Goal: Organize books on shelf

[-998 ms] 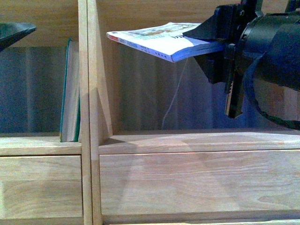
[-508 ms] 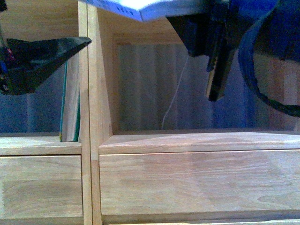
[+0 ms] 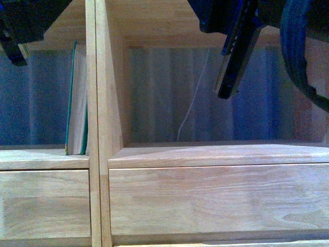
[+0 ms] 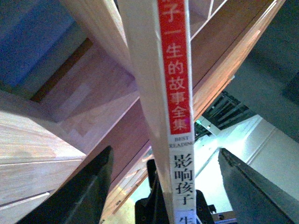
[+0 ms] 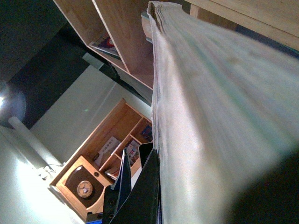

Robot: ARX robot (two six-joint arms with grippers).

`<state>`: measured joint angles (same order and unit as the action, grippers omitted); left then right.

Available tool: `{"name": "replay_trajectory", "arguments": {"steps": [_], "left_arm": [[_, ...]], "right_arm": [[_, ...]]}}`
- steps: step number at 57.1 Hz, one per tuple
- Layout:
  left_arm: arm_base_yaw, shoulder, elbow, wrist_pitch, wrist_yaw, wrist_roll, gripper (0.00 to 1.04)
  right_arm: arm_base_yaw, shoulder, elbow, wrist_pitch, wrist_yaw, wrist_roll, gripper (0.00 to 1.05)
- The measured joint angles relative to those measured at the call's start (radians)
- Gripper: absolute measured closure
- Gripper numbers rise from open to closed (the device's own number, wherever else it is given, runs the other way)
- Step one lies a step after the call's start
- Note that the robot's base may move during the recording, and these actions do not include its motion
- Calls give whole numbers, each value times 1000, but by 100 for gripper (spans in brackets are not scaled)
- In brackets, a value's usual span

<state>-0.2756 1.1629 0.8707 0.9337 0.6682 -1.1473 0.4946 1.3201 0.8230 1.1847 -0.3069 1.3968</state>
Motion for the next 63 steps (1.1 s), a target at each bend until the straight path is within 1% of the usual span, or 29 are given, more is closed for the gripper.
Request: {"name": "replay_trajectory", "arguments": {"steps": [7,9,12,15,17,19,22,26,27,28,30,35,39,42,46,50,56,57,59,61,63], "left_arm": [[-11,-1,-4,10,7,-4,66],[-11,-1,-6,11,6,-5,68],[-14,-1,-7,10,6,-5,66],[-17,-1,-8,9,2,-4,72],[-19,-1,-8,9,2,-3,81],[-21,-1,-8,8,2,-3,87],[-23,-1,-10,8,0,-2,93],[-25,-2,-14,8,-3,3,98],[-25,-2,-14,8,-4,3,98],[-25,-3,-18,8,-6,5,98],[-25,-3,-20,8,-5,5,98],[-25,-5,-27,9,-8,5,98],[-22,-8,-27,11,-11,5,98],[-17,-12,-28,15,-13,4,98],[-1,-22,-28,24,-13,-3,98],[43,-40,-28,26,-20,-6,98],[103,-62,-28,-6,-27,3,98],[122,-66,-28,-16,-29,10,98],[152,-74,-28,-40,-39,24,98],[196,-86,-27,-95,-61,60,98],[231,-93,-27,-139,-78,98,98]], "right_arm": [[-9,13,0,11,-21,6,98],[-12,16,0,16,-29,9,98],[-15,22,0,30,-38,23,98],[-17,26,0,45,-47,32,98],[-19,27,-2,59,-55,42,98],[-21,27,-3,67,-60,45,98],[-21,27,-5,72,-64,44,98],[-22,27,-8,77,-71,34,97],[-22,27,-9,77,-71,32,95],[-23,27,-10,76,-73,32,91],[-22,27,-10,77,-79,34,85],[-21,27,-13,76,-83,28,75],[-21,26,-14,68,-87,21,65],[-21,26,-16,68,-87,20,59],[-22,26,-24,68,-90,16,47],[-33,26,-42,64,-90,2,34],[-69,25,-74,55,-101,-10,19],[-75,25,-78,54,-102,-11,17],[-101,18,-97,45,-111,-18,11],[-125,10,-112,35,-116,-29,6],[-152,-3,-127,18,-120,-41,6]]}}
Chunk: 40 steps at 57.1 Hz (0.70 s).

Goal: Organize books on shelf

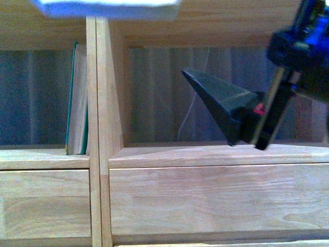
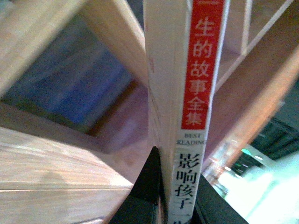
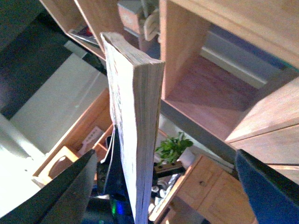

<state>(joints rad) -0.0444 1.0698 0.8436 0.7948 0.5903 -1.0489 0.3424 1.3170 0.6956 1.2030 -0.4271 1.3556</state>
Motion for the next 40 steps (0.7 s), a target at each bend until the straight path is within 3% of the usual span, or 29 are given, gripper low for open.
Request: {"name": "replay_trajectory", "arguments": {"steps": [7,13,19,28,40], "left_arm": [[157,2,11,-132,-71,164,98],[280,32,34,-170,-78,309,98],[364,75,70,-171,-71,417,98],[391,130,111,-212,-67,557,98],[342,223,153,-268,-127,871,98]], "right_arm": [[-135,-95,-45,-158,-7,-151,7],[-255,-199,-68,-347,51,-419,7],[-376,-270,-100,-396,59,-702,7],[-540,-345,-125,-370,38,-1078,7],[-559,-356,-130,-366,31,-1235,7]]}}
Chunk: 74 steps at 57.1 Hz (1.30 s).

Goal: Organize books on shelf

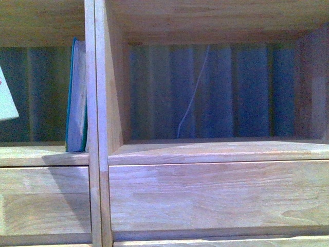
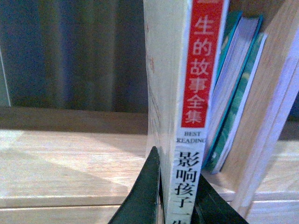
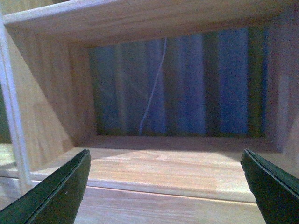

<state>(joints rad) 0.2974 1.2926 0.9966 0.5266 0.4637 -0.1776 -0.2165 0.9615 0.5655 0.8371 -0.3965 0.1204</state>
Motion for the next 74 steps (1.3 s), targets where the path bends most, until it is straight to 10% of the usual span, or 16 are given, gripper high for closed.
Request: {"name": "replay_trajectory", "arguments": {"steps": [6,16,40,74], "left_arm": [[-5,93,89,-7,-39,145,98],[-4,199,229,-11,-68,207,98],[-123,363,327,33,-55,274,98],[-193,656,681,-73,-210,253,98]], "right_arm": [[-2,0,0,0,0,-18,7],[59,-151,-18,-528,243,-92,36],[180,-330,-311,-470,383,-113,102],[213,-596,-502,-537,393,-115,102]]}}
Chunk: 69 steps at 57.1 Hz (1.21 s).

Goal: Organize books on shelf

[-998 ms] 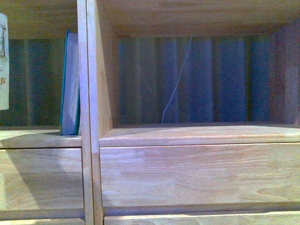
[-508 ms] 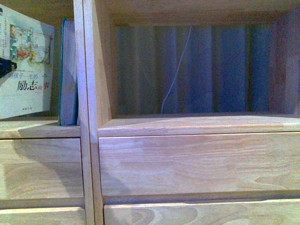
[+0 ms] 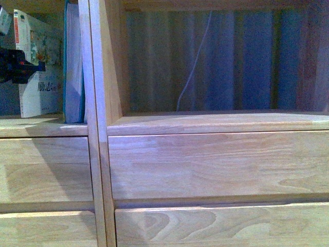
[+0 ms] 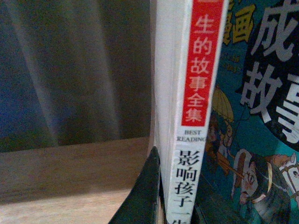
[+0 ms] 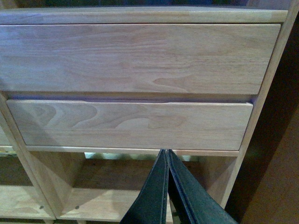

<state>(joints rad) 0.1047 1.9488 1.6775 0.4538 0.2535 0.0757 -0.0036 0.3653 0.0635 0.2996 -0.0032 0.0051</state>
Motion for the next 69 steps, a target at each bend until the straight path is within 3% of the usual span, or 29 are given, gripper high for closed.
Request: {"name": "replay_trajectory", "arguments": {"steps": [23,39,46,55,69], "left_arm": [[-33,82,138,-148,-41,142,98],[-34,101,161,-201,-57,179,54],[-35,99,146,-196,-44,189,36],[-35,78,78,-166,-21,181,8],[-34,-70,-125,-77,29,114,7]], "right_arm": [[0,-122,-48,-57,0,0,102],[0,-185,-48,-119,0,0,102],[0,-311,-48,-276,1,0,102],[0,-357,-48,-296,0,0,102],[0,-359,-48,-298,1,0,102]]}}
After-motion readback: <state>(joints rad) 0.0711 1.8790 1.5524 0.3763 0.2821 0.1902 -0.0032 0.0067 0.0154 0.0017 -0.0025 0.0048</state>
